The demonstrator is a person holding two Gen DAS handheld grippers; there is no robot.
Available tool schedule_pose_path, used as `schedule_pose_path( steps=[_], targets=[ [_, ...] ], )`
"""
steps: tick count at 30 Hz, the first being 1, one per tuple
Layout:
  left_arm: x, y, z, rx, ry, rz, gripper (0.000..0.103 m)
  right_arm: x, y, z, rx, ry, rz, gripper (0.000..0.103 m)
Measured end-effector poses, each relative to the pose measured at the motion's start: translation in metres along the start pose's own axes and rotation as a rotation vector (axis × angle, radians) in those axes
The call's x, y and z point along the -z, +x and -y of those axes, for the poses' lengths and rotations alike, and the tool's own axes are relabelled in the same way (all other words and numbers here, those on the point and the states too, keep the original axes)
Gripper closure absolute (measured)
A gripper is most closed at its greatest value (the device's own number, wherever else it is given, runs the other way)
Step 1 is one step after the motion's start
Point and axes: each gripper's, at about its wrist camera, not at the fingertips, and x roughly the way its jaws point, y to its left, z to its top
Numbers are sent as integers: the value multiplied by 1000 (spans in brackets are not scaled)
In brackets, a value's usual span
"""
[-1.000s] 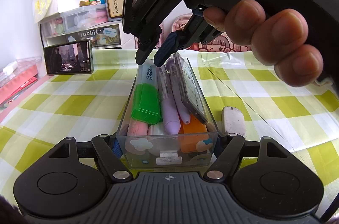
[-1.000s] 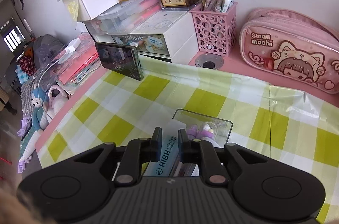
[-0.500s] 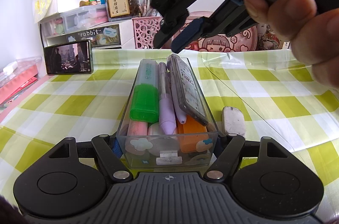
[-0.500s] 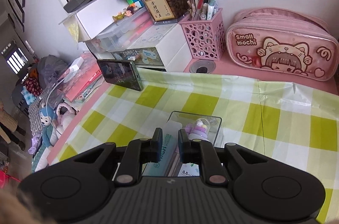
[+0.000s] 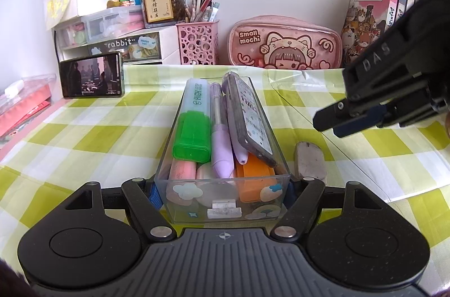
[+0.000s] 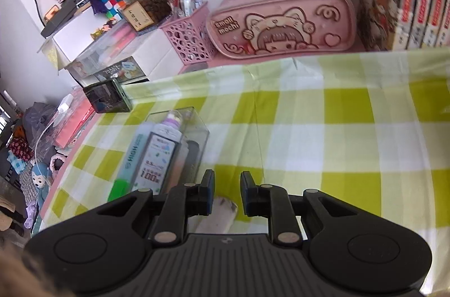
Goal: Organize stationery
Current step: 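Grasp the white eraser on the table with the right tool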
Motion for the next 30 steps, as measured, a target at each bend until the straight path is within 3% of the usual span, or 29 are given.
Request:
schedule_pose_path(
  steps=[7, 12, 15, 22, 26, 30],
  targets=[
    [2, -4, 0, -21, -11, 1, 30, 13, -3, 6, 26, 19, -31, 57],
    [9, -13, 0, -36, -25, 6, 30, 14, 2, -12, 47, -52, -66, 48],
    [11, -17, -3, -39, -29, 8, 30, 12, 6, -19, 68, -73, -74, 47],
    [16, -22, -9, -46, -37, 24, 30, 26, 3, -32, 116, -109, -40, 46],
    [19, -25, -13, -41, -32, 37, 30, 42, -1, -39, 84, -117, -5, 46],
    [21, -26, -14, -38, -26, 46, 30, 51, 0, -50, 108, -154, 42, 46]
  ],
)
